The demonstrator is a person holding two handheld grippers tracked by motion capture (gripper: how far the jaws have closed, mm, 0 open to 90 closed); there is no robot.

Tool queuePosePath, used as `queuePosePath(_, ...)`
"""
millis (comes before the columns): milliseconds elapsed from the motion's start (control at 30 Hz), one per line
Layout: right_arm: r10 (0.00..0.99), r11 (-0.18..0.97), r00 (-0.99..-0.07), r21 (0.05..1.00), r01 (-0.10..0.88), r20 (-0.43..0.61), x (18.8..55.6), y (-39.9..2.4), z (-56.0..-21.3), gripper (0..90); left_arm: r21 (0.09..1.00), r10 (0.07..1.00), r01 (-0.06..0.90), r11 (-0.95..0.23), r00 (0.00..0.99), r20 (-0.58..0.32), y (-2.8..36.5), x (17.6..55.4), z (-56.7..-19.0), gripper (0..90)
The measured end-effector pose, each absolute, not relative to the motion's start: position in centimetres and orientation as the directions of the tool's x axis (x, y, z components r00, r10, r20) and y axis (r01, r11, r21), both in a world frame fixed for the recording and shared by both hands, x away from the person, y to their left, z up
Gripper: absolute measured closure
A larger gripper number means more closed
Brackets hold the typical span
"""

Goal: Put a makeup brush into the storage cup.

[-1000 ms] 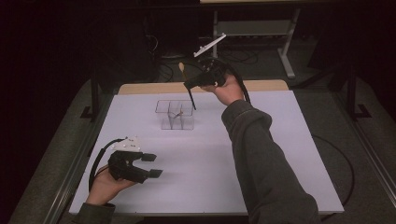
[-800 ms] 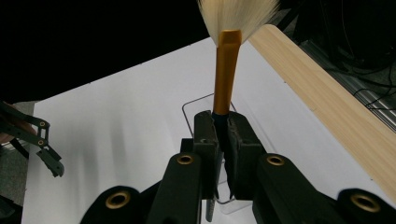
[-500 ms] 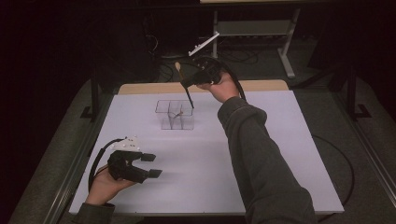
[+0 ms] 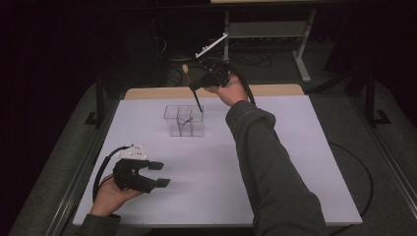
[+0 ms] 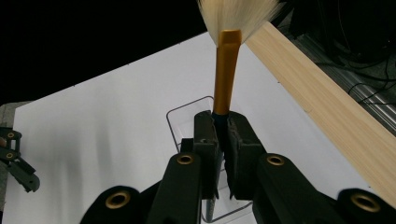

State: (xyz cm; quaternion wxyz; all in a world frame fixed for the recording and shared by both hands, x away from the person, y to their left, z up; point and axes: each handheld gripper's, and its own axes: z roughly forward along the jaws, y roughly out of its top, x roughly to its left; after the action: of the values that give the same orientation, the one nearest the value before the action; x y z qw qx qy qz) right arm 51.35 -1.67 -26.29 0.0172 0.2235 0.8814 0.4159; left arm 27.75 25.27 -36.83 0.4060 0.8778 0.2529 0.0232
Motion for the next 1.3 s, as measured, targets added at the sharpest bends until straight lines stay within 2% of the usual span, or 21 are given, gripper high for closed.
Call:
queuePosePath(1133,0.443,0.520,-0.877,0.744,0.420,0.185,52.6,-0.1,-29.1,82.9,0.717,0.466,0.439,-0.541,0.867,-0.178,25.5,27.7,-37.0,32.5)
queuePosePath(1300,0.439,0.542,-0.880,0.728,0.420,0.181,52.6,0.2,-29.6,82.9,0.719,0.466,0.436,-0.541,0.867,-0.175,25.5,27.7,-37.0,32.3)
